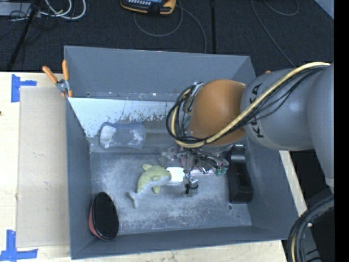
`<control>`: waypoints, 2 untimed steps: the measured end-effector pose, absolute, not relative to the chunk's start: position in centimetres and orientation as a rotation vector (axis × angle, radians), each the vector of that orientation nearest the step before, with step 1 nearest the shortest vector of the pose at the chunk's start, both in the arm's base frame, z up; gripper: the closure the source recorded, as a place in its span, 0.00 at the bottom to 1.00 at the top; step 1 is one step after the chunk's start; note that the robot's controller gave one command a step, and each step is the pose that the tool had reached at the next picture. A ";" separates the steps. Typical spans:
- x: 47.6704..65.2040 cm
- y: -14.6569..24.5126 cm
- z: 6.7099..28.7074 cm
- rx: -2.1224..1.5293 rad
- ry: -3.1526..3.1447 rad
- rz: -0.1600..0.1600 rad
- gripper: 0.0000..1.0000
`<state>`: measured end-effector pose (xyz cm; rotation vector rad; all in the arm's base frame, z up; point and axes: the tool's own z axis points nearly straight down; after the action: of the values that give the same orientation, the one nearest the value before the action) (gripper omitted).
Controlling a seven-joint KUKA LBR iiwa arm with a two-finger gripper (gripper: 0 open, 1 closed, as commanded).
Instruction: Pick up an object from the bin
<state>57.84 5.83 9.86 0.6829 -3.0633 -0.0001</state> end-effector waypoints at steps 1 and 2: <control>59.4 4.3 8.3 0.601 -3.079 -0.007 0.00; 60.0 6.1 7.1 0.371 -3.116 0.000 1.00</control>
Offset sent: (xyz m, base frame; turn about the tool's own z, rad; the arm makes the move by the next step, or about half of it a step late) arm 0.0211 0.0017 -0.0286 0.2026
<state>59.99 6.10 7.05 0.3706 -3.1160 -0.0002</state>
